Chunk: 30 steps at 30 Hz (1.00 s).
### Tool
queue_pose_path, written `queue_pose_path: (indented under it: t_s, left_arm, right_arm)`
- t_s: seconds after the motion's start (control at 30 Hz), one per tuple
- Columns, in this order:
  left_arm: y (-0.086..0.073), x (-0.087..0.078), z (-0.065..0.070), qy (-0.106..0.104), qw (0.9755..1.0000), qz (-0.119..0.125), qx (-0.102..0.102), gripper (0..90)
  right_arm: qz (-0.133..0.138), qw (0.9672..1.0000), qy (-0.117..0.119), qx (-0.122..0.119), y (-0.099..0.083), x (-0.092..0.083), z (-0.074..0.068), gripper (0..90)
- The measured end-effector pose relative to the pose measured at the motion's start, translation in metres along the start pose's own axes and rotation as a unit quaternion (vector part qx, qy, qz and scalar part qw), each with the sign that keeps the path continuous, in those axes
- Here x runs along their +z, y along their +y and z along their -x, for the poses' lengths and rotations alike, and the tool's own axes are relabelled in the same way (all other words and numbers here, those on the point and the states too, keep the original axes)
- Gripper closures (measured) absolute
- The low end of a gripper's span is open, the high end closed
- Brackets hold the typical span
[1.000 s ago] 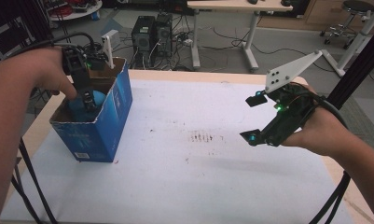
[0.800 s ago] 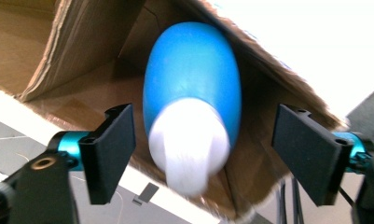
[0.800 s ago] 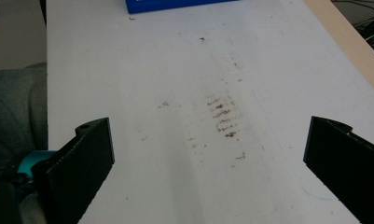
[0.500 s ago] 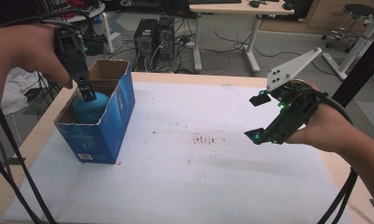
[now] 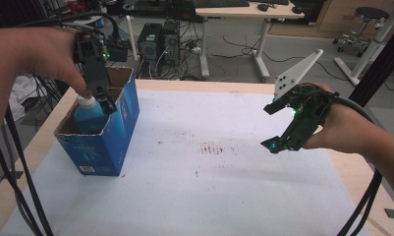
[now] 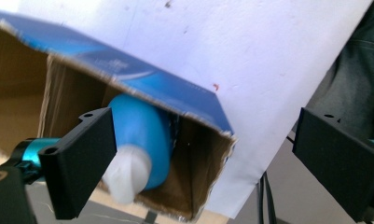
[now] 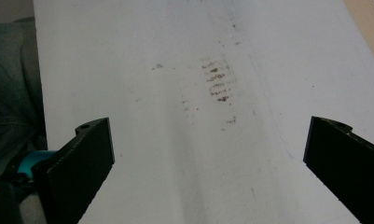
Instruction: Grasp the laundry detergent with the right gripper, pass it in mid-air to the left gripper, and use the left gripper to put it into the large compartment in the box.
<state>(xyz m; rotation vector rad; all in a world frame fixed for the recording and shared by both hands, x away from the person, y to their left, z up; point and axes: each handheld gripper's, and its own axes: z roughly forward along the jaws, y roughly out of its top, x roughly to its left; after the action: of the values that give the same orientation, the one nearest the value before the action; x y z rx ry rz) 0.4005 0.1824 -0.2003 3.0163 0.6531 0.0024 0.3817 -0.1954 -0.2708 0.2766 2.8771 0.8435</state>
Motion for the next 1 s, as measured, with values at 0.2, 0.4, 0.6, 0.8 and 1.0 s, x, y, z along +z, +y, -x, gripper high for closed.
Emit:
queue_pose_path:
  t_s: [0.2,0.4,0.6,0.8,1.0]
  left_arm:
    - [0.016,0.004,0.01,-0.013,0.9993,0.003,0.035,1.6]
    - [0.028,0.014,0.016,-0.03,0.9978,0.01,0.057,1.6]
    - [0.04,0.029,0.02,-0.044,0.9959,0.006,0.079,1.6]
    - [0.044,0.039,0.023,-0.054,0.9944,0.005,0.09,1.6]
    - [0.044,0.041,0.025,-0.053,0.9942,0.002,0.094,1.6]
  right_arm:
    - [-0.039,0.9992,0.004,-0.005,0.003,-0.004,0.004,0.8]
    - [-0.087,0.9959,0.011,-0.022,0.004,-0.007,0.01,0.8]
    - [-0.155,0.987,0.005,-0.041,0.005,-0.007,0.014,0.7]
    - [-0.172,0.9841,0.004,-0.043,0.008,-0.005,0.018,0.7]
    - [-0.179,0.9828,0.005,-0.044,0.009,-0.002,0.018,0.7]
